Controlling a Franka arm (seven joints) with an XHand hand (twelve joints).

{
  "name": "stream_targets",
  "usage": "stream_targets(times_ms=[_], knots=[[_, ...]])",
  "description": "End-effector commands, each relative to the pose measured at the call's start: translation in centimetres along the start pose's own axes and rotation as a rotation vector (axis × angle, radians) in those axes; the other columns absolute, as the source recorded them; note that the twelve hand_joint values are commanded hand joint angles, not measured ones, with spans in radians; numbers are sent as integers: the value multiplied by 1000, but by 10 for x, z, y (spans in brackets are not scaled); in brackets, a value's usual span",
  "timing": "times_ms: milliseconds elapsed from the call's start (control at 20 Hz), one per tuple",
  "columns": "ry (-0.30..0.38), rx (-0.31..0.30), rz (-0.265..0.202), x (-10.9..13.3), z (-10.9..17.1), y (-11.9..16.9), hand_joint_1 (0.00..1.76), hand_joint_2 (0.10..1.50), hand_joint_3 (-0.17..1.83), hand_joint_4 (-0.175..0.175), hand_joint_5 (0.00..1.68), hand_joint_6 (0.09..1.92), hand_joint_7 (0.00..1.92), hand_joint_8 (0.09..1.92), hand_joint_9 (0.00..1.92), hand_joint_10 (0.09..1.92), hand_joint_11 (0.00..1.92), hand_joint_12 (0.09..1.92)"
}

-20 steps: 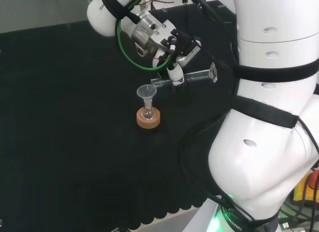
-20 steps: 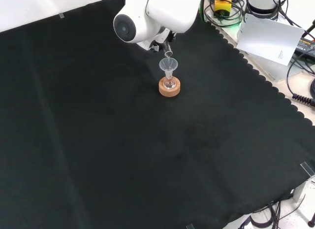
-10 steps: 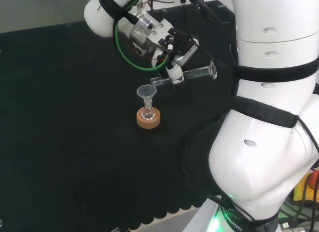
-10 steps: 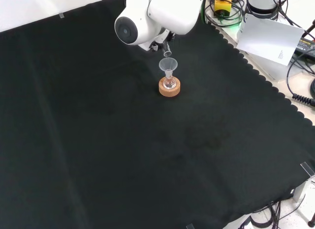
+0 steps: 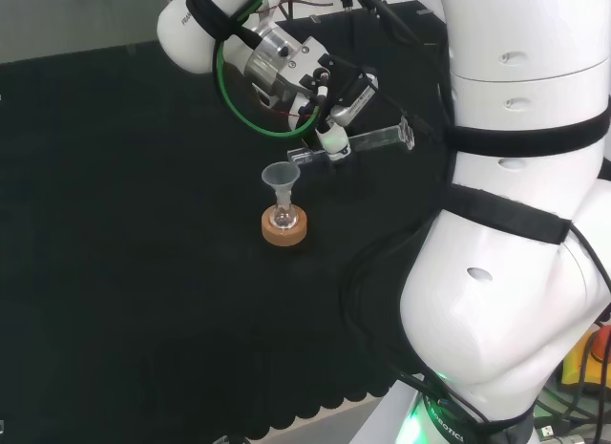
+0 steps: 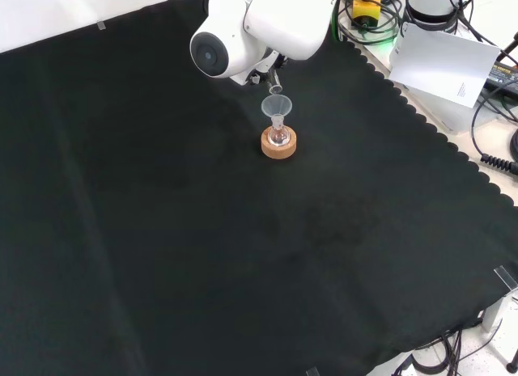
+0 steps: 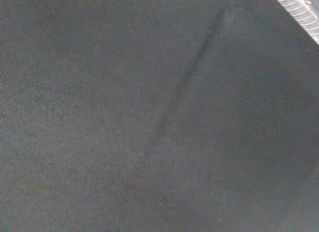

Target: Pour the water from the graduated cylinder into the round-bottom flask.

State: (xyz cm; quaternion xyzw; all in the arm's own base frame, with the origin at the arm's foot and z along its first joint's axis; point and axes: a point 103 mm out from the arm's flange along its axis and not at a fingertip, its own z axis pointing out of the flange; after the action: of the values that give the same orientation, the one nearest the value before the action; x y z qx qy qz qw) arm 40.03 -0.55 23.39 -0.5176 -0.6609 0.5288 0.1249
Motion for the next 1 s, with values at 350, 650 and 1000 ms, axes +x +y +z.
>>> stream_targets(times_ms=[350,650,1000], knots=[[4,-2,-1,0,-3,1,1353,1155,-1,-82,1020,830,895,1181,1321,205,1132,778],[66,-78,-41,-5,-3,2,1353,1156,0,-82,1021,831,894,1183,1320,205,1132,777],[248,-196,-157,-19,6,5,1352,1157,0,-79,1025,834,891,1186,1317,204,1131,775]])
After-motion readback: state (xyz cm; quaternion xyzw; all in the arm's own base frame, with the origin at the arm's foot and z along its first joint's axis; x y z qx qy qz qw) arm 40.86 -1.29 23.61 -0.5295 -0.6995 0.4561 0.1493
